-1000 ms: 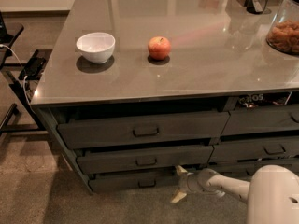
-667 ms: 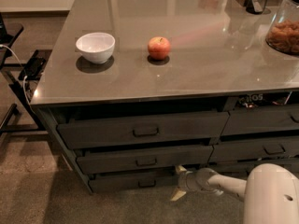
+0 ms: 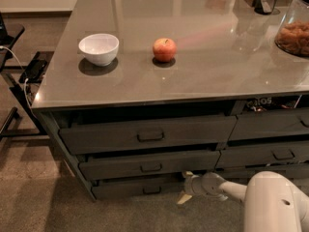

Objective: Open bottom drawer

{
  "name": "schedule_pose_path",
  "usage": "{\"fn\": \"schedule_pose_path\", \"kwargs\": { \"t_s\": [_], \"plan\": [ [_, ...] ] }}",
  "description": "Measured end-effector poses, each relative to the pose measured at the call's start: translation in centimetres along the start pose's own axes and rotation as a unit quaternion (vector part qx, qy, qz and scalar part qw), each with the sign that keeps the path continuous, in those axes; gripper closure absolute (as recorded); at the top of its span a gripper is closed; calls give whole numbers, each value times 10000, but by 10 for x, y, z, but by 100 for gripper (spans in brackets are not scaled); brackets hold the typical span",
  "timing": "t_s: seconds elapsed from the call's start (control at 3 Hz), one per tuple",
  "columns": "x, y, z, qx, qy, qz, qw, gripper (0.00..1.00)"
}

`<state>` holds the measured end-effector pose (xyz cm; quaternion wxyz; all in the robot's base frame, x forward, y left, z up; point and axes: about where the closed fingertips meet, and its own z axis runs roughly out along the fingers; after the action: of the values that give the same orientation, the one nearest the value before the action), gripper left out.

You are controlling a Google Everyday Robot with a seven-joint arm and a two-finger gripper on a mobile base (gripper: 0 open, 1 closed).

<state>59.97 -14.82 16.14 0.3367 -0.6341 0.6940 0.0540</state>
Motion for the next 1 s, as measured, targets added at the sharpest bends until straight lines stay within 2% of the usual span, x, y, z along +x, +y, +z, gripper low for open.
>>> {"fn": "schedule_pose_path", "kwargs": {
  "t_s": [0.33, 0.67, 1.0],
  "plan": [
    [3, -2, 3, 18, 22, 7, 10000, 0],
    [3, -2, 3, 17, 22, 7, 10000, 16],
    [3, -2, 3, 17, 21, 7, 10000, 39]
  ]
}}
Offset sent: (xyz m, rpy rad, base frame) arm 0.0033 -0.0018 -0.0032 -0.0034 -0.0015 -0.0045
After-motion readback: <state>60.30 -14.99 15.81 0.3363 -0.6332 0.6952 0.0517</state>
